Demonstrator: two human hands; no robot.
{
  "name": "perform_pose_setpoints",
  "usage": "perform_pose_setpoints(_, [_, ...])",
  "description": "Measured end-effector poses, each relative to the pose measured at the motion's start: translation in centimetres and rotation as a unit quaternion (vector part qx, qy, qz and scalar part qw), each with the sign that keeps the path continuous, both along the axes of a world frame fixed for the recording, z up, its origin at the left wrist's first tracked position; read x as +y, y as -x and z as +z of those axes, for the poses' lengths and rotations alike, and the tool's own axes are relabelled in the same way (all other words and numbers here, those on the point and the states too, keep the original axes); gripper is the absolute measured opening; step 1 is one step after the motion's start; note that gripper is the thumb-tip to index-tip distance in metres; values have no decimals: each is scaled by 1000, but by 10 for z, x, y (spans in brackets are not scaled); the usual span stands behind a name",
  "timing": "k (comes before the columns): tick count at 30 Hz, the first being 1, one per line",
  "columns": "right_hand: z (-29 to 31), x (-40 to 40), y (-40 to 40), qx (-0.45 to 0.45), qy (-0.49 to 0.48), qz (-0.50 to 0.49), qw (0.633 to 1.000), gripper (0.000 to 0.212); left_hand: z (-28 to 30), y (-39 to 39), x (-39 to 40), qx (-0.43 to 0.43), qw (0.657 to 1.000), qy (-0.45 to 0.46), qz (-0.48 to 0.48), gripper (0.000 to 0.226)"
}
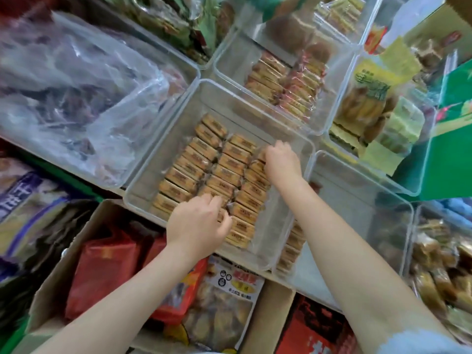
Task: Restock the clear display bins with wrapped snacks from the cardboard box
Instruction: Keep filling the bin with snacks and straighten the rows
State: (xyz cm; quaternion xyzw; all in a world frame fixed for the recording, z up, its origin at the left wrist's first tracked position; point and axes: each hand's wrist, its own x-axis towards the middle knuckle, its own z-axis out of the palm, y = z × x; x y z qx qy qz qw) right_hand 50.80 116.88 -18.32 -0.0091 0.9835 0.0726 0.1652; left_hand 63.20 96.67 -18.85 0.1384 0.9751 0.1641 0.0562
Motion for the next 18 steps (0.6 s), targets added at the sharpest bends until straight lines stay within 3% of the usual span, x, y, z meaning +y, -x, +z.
perform_pose_setpoints(7, [-19,-12,-22,66,58,-79,993,29,-2,0,1,14,1000,-10,6,36])
perform_pose_setpoints(13, [-37,-15,-16,-3,142,-181,973,43,-3,-1,2,8,1000,-16,0,38])
perform_pose_setpoints(18, [-19,-6,-5,-123,170,-161,964,57,3,1,1,1,1000,15,-7,35])
